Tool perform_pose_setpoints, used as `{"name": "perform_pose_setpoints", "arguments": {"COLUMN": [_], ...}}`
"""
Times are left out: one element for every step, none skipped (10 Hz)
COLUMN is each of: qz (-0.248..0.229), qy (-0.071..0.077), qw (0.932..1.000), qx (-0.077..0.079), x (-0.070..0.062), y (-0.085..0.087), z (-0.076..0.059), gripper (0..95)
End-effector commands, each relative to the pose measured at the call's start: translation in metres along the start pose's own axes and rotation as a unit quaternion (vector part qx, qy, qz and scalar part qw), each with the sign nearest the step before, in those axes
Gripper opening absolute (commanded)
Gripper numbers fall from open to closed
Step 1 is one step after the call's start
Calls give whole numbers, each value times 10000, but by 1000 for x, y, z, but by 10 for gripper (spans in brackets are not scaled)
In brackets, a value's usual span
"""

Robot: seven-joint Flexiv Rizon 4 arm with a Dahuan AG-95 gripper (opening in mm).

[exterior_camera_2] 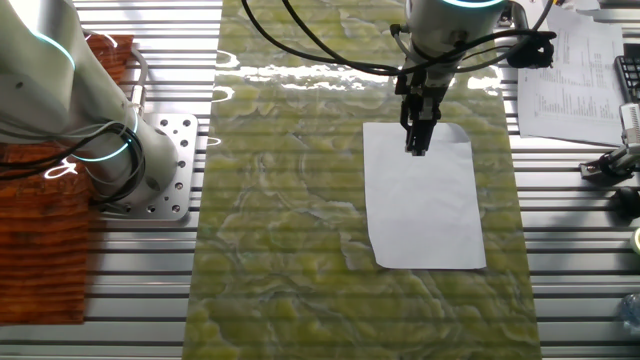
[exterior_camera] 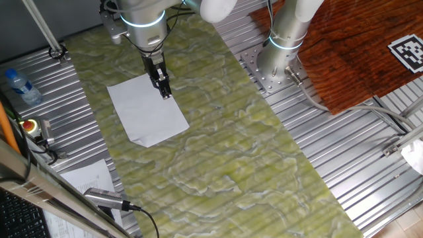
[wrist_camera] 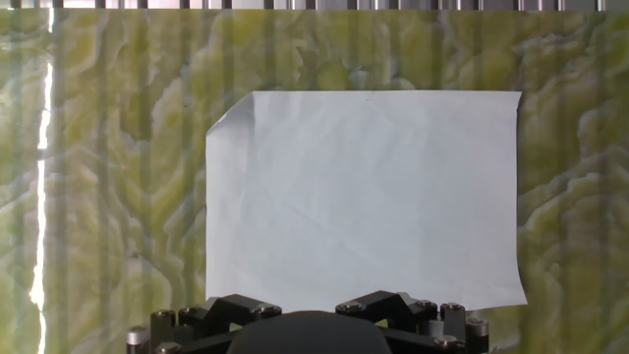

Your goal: Flip over and spread out the paper that is laid flat on the table

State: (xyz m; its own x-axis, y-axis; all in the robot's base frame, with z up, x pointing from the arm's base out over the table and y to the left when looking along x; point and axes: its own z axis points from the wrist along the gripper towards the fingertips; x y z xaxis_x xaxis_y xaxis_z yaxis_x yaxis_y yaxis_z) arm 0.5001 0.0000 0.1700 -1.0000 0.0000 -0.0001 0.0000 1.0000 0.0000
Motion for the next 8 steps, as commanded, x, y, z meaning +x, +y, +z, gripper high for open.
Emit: {"name": "perform_pose_setpoints", "arguments": {"qz": [-787,-801,-807,-813,-819,-823,-825,-827], "qy": [213,233,244,247,247,242,239,239], "qw": [9965,9964,9963,9963,9962,9962,9962,9962], "qx": [-184,-155,-157,-157,-159,-160,-161,-161], "x": [0,0,0,0,0,0,0,0], "y": [0,0,0,0,0,0,0,0], "z": [0,0,0,0,0,0,0,0], "gripper": [0,0,0,0,0,0,0,0]}}
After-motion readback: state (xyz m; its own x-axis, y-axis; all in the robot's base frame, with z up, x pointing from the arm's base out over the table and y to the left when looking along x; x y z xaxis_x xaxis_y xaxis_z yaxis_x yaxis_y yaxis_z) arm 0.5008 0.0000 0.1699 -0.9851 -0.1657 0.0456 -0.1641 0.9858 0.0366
